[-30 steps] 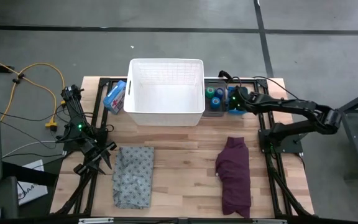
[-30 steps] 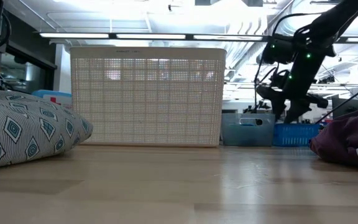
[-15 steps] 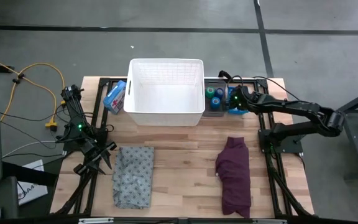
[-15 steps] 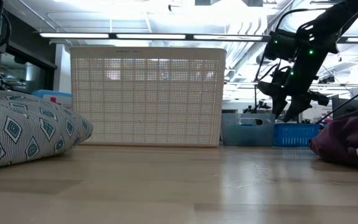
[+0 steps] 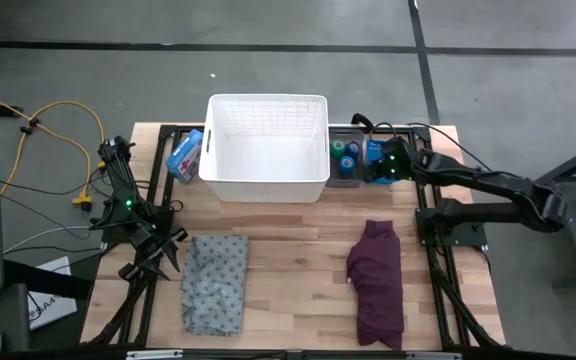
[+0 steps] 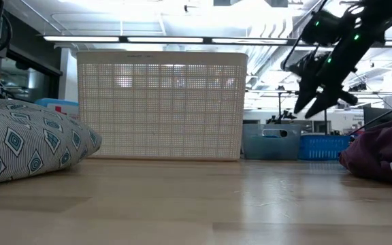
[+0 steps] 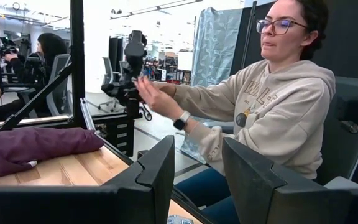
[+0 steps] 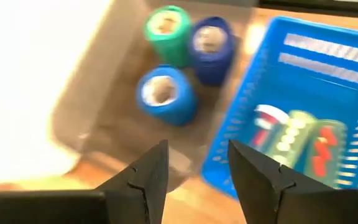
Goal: Pick & Place Medicine items
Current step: Put the violet patient gown into the white laundry bin
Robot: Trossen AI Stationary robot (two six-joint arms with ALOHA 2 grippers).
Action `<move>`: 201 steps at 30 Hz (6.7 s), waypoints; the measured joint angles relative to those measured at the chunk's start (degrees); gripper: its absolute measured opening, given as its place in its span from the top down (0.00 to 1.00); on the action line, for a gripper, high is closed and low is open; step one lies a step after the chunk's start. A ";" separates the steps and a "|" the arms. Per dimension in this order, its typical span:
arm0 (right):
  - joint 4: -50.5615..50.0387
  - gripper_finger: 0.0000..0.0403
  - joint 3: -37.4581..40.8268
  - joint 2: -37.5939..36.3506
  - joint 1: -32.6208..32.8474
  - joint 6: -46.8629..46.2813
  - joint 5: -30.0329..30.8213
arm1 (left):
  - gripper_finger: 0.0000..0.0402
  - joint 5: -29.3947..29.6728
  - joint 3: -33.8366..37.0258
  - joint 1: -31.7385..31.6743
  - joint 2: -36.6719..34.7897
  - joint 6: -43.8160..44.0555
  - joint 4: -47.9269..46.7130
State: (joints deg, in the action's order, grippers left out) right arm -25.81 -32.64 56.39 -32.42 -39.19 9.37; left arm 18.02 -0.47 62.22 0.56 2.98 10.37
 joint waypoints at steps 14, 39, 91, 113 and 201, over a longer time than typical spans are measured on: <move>2.02 0.62 0.00 -5.01 15.81 1.96 -8.94 | 0.68 -0.01 0.00 -0.01 0.00 0.00 0.00; 33.37 0.62 0.02 5.55 51.28 5.05 -9.56 | 0.68 -0.02 0.00 0.00 0.00 0.00 0.00; 19.69 0.62 -6.95 7.90 102.63 43.87 19.20 | 0.68 -0.02 0.00 -0.02 0.00 0.00 0.00; 9.48 0.62 -6.97 7.90 103.95 32.04 11.44 | 0.68 -0.02 0.00 -0.02 0.01 0.00 0.00; -5.01 0.03 -6.52 32.58 102.55 54.16 28.03 | 0.68 0.00 0.00 -0.02 0.00 0.00 0.00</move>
State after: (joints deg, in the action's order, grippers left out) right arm -30.82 -39.16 88.97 70.13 14.97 37.40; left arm 18.02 -0.47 62.20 0.56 2.98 10.37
